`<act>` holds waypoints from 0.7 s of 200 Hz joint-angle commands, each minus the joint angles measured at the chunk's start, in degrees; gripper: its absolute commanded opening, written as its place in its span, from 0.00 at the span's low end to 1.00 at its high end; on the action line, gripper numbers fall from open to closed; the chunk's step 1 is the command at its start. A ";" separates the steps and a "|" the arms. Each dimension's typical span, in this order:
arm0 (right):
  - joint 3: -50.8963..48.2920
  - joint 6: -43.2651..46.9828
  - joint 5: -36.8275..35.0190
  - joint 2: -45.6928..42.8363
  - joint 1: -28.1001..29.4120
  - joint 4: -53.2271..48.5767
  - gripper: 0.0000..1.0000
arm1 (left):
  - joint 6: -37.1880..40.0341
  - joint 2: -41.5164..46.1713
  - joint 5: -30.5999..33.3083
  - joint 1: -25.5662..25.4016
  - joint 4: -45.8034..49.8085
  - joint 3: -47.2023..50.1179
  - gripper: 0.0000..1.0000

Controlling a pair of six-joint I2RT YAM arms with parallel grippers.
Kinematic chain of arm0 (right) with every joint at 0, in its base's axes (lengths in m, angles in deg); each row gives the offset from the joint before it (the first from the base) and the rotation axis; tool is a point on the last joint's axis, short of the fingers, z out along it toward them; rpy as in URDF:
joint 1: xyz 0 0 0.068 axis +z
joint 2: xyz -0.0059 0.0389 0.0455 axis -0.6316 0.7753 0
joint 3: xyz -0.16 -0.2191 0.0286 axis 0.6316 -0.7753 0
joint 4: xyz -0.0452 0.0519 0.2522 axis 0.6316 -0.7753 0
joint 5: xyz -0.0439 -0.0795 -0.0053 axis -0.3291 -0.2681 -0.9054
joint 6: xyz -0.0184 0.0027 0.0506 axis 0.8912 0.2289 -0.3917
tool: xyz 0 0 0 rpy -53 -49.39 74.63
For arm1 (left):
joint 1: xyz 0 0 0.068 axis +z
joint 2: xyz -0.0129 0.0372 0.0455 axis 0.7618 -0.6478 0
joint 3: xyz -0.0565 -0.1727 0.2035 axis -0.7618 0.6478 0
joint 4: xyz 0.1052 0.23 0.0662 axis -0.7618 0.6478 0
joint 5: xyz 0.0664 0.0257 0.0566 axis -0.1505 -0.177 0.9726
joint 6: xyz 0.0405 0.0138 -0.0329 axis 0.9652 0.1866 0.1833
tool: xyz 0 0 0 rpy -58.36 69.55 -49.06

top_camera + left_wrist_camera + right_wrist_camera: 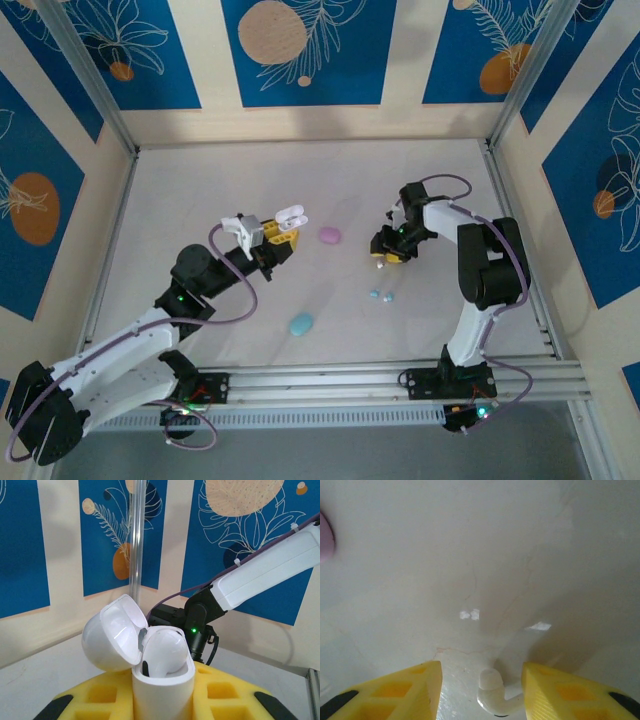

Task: Insert wireless bluetooth earbuds into charging case

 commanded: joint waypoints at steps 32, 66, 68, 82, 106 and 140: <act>-2.74 1.43 0.84 -3.37 2.77 -5.16 0.45 | -0.24 -0.08 0.40 -0.66 -1.28 0.14 0.23; -3.47 0.74 1.96 -5.11 4.61 -5.23 0.44 | -0.47 0.09 0.65 -0.69 -1.42 0.42 0.24; -3.47 0.69 2.08 -5.12 4.74 -5.22 0.44 | -0.47 0.12 0.62 -0.72 -1.44 0.44 0.24; -3.38 0.11 1.66 -5.30 5.86 -5.05 0.44 | -0.56 0.04 0.58 -0.71 -1.56 0.51 0.24; -2.94 -1.61 -0.81 -5.88 6.76 -4.50 0.45 | -0.49 0.08 0.66 -0.73 -1.56 0.48 0.24; -3.88 -6.01 -6.43 -8.67 5.59 -2.40 0.44 | -0.45 0.35 0.75 -0.71 -1.13 0.42 0.24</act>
